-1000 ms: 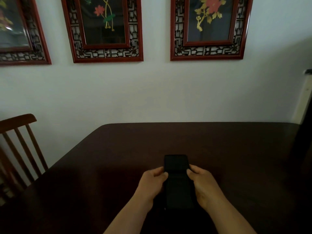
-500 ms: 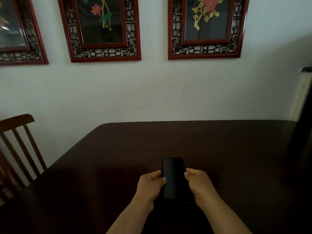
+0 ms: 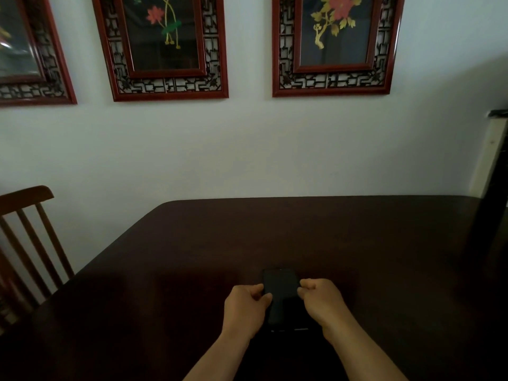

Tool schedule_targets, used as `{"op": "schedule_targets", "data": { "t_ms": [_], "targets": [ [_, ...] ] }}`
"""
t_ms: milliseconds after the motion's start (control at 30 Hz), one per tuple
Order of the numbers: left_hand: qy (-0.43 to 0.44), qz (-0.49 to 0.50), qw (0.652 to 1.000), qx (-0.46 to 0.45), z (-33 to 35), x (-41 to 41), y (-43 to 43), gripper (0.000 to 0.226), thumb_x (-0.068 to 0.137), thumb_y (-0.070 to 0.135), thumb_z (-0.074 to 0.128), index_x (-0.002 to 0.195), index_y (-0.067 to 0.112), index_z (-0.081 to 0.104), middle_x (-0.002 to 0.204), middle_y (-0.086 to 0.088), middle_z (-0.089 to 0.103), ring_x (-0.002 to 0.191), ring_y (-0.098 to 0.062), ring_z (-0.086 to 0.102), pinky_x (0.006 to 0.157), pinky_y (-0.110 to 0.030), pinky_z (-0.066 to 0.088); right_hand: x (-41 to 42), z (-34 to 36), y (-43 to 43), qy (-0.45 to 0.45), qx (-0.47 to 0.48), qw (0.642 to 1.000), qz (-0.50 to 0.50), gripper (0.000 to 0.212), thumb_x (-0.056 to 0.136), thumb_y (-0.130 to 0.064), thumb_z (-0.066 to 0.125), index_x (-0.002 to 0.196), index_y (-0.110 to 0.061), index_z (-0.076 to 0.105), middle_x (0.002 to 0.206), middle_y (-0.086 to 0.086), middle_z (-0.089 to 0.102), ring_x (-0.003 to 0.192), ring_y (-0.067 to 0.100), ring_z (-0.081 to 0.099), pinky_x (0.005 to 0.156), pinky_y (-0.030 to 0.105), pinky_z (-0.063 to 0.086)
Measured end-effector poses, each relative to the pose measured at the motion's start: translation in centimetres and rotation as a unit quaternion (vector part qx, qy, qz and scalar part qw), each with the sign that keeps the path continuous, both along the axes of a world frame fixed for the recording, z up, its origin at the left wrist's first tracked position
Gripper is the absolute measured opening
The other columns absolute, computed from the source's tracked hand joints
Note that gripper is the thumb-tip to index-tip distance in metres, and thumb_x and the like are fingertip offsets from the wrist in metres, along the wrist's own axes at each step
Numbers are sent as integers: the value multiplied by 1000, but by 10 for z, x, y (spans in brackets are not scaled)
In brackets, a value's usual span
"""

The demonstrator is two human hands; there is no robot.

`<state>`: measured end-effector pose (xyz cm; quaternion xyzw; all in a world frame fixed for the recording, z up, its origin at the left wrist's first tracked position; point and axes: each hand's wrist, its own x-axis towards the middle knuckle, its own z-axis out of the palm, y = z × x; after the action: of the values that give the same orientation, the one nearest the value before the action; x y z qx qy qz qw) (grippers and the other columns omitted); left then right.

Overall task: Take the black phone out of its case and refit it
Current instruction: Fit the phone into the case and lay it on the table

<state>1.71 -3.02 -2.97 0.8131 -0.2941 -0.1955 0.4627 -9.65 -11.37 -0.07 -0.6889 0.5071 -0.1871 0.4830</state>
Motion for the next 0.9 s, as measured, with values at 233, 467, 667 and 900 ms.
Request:
{"op": "schedule_targets", "data": {
  "t_ms": [233, 467, 667, 900],
  "targets": [
    [-89, -5, 996, 20, 0, -1, 0, 39, 90, 27, 61, 128, 20, 60, 124, 1, 69, 91, -4, 66, 62, -9, 42, -1, 1, 1, 39, -33, 998, 26, 44, 99, -14, 46, 142, -8, 45, 150, 7, 43, 132, 24, 46, 103, 32, 41],
    [-117, -30, 993, 14, -2, -1, 2, 30, 92, 21, 58, 120, 18, 67, 116, -1, 72, 62, 7, 49, 42, -2, 35, -2, 2, 4, 85, -78, 992, 58, 43, 101, -13, 41, 143, -7, 43, 145, 10, 49, 114, 21, 59, 89, 29, 49],
    [-143, -44, 988, 36, -4, -6, 1, 25, 91, 20, 56, 109, 19, 73, 84, 6, 72, 51, 2, 53, 43, -7, 41, 2, -2, 8, 169, -151, 970, 85, 32, 99, -17, 42, 121, -6, 62, 124, 12, 61, 103, 22, 61, 87, 33, 51],
    [-145, -78, 985, 56, 0, -3, 5, 33, 91, 32, 56, 122, 23, 65, 102, 1, 74, 54, 3, 53, 42, -7, 36, -2, -1, 13, 212, -191, 952, 115, 34, 99, -29, 43, 123, -10, 58, 121, 8, 62, 107, 21, 60, 86, 30, 49]
  ]
}}
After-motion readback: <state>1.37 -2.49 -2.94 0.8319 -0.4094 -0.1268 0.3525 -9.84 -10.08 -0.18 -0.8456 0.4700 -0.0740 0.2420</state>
